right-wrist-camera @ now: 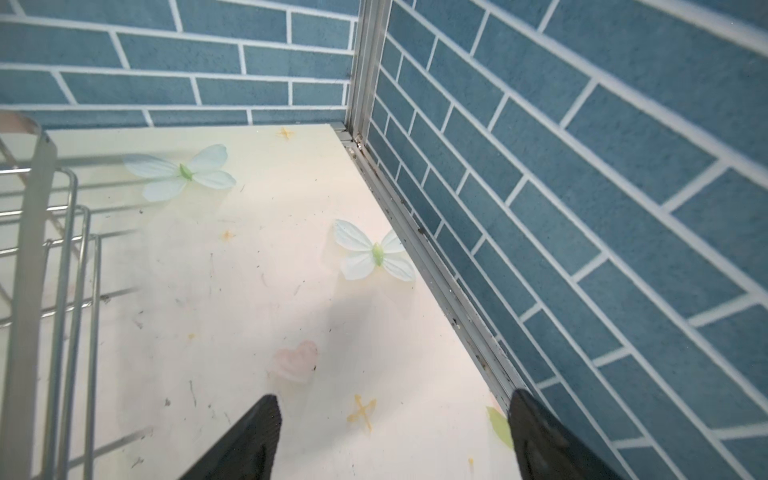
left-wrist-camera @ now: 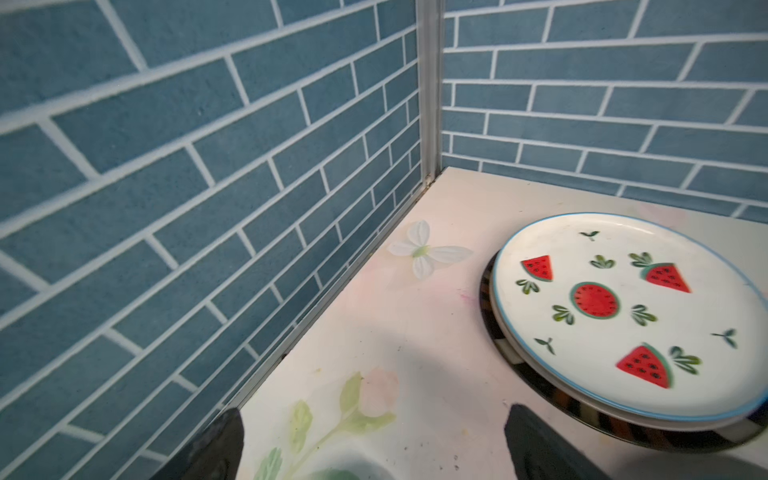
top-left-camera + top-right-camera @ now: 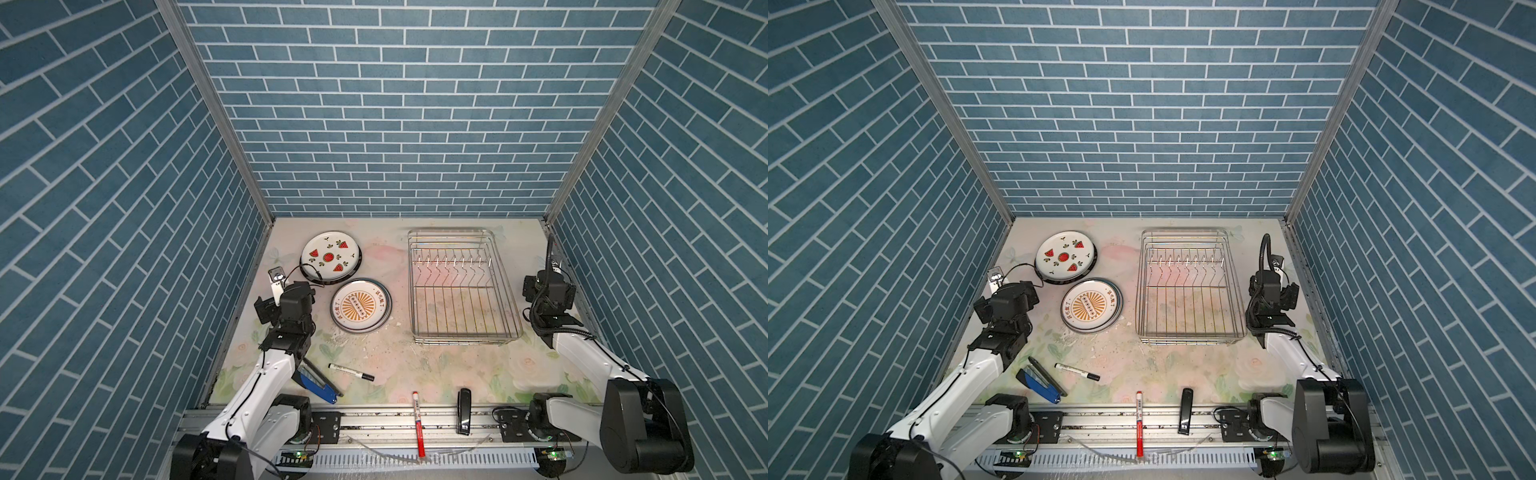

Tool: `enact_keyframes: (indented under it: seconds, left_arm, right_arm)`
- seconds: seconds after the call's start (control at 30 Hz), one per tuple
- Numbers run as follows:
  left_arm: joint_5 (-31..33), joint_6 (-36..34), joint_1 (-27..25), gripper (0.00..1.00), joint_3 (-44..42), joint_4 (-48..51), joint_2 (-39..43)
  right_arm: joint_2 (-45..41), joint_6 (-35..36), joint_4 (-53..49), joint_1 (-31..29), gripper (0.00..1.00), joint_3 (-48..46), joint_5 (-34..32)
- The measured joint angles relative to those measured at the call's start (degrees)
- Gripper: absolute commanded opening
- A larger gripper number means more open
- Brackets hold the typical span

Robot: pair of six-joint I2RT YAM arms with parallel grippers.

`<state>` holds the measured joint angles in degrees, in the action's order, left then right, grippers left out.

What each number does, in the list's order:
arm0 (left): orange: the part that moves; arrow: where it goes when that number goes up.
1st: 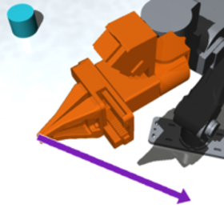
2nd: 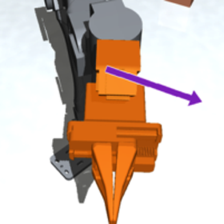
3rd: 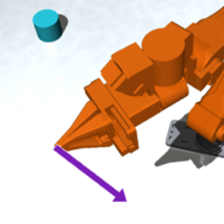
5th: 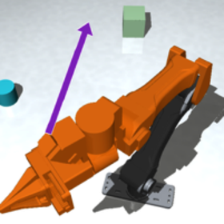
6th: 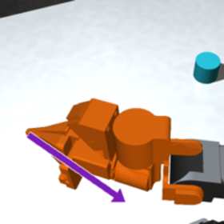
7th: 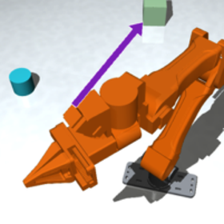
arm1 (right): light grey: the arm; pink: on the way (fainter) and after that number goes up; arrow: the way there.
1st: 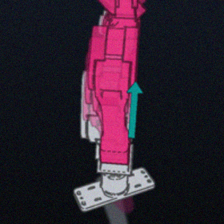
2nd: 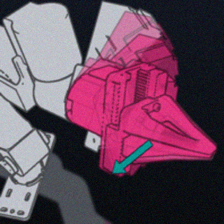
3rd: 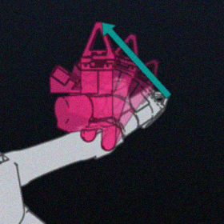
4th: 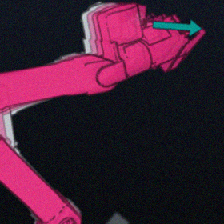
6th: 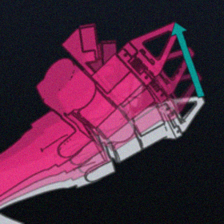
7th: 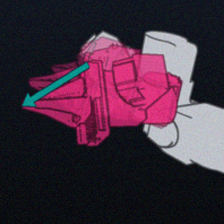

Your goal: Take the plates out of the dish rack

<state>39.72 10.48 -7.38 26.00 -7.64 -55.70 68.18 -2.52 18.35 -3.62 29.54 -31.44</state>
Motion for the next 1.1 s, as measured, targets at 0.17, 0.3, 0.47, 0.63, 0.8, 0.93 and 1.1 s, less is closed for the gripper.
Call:
enact_keyframes:
  seconds: [0.17, 0.3, 0.47, 0.63, 0.8, 0.93, 1.1]
  left_arm:
    - [0.0, 0.4, 0.2, 1.0, -3.3, -6.6, -4.5]
    - [-1.0, 0.2, 0.2, 1.0, -6.4, -14.3, -11.4]
    - [-4.0, -1.1, 0.3, 1.0, -8.0, -23.2, -15.6]
    - [-8.0, -3.9, 0.4, 1.0, -7.0, -27.8, -18.1]
    - [-11.4, -6.8, 0.4, 1.0, -7.5, -32.3, -18.4]
    - [-15.6, -8.9, 0.4, 1.0, -11.8, -39.1, -16.4]
    - [-19.5, -10.7, 0.5, 1.0, -14.1, -41.1, -14.9]
  right_arm:
    - [2.4, -0.7, 4.9, 1.8, 0.85, -2.0, 0.6]
    - [4.4, -0.7, 10.7, 2.0, 0.85, -5.6, 1.9]
    - [8.4, -0.7, 17.3, 2.0, 0.85, -6.9, 5.0]
    - [11.1, -0.6, 25.1, 1.6, 0.85, -9.6, 8.7]
    - [16.2, -0.6, 31.6, 1.4, 0.86, -10.4, 11.4]
    - [17.0, -0.6, 34.1, 1.4, 0.87, -10.8, 13.0]
    - [17.2, -0.8, 34.5, 1.4, 0.99, -10.8, 13.8]
